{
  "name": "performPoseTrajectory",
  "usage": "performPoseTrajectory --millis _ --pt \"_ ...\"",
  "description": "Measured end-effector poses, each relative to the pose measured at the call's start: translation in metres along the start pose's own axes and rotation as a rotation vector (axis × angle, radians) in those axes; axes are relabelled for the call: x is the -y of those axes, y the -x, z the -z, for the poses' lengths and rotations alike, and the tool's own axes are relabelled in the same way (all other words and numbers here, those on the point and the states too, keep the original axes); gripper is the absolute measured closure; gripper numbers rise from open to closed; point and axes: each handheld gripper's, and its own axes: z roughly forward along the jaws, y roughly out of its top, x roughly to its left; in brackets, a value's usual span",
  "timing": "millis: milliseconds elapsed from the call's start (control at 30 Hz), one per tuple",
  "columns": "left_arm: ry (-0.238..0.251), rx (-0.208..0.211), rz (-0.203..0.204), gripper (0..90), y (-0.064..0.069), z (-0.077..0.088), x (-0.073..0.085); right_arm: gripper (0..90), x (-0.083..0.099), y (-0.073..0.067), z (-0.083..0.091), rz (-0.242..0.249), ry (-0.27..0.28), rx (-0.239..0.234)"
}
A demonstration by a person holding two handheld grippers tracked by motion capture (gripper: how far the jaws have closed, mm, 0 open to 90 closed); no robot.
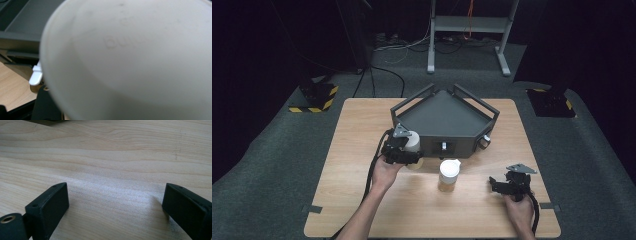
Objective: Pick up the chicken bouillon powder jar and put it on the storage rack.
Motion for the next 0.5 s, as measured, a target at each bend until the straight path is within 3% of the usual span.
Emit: performPoseTrajectory --millis 500 --pt "-0.044 0.035 -0.023 32.7 -0.007 0.004 -0.051 6.2 0.000 0.000 0.000 0.001 0.000 0.000"
